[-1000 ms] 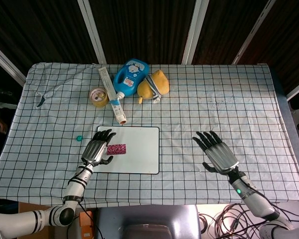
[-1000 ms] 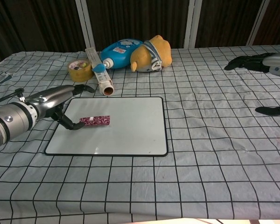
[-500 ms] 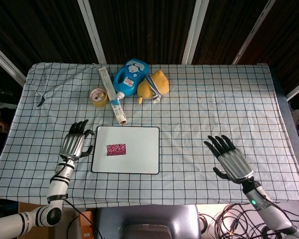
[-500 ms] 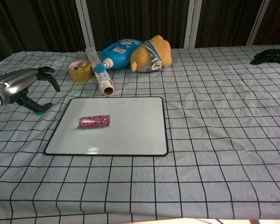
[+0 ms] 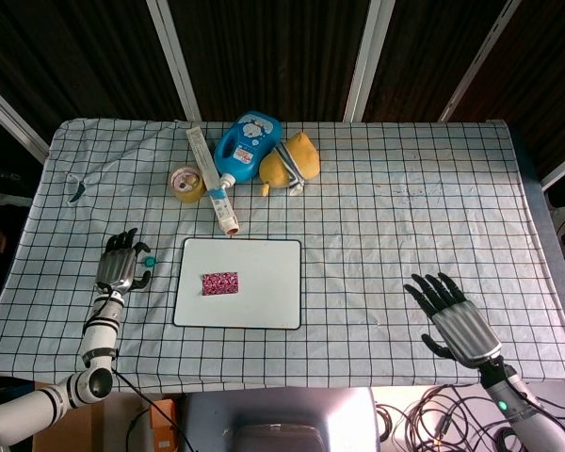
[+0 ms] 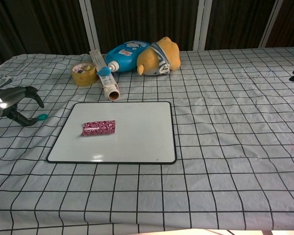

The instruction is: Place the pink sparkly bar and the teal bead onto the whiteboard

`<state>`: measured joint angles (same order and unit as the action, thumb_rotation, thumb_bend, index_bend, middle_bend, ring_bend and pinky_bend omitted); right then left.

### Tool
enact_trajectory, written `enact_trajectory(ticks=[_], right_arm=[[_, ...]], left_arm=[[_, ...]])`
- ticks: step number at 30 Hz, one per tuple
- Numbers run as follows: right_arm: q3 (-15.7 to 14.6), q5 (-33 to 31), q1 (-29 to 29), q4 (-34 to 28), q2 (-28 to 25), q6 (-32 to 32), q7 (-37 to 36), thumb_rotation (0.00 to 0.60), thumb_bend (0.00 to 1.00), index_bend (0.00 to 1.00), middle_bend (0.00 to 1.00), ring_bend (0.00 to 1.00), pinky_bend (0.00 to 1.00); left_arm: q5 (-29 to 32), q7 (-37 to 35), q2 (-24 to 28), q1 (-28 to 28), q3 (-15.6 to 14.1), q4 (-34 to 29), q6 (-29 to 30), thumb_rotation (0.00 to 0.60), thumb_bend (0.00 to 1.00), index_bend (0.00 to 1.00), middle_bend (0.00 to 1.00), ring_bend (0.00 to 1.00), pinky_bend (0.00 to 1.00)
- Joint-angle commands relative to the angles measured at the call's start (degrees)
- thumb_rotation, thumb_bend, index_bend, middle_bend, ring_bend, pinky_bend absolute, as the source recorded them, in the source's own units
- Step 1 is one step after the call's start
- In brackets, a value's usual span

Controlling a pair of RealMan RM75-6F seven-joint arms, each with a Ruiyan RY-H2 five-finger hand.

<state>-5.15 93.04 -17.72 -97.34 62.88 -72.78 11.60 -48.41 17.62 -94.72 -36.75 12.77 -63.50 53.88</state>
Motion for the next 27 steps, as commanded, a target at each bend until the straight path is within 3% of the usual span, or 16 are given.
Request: enact_trajectory(ticks=[1,27], right_arm=[[0.18,-0.20,0.01,-0.08,0.06,0.38,0.25,0.600,0.25,0.00,0.00,0.00,0.03],[1.26,-2.38,0.30,-1.16,-0.74,3.30,1.16,0.600,0.25,0.00,0.00,0.00,0.03]], left_arm=[[-0.05,-0.35,-0.55,-0.14,0.26,0.78,-0.40,0.600,0.36,0.37,0.02,0.00,0.00],[-1.62,-4.67,-5.35,-1.44,1.62,11.21,-6.07,0.600,0.36,0.43,0.03,0.00,0.00]])
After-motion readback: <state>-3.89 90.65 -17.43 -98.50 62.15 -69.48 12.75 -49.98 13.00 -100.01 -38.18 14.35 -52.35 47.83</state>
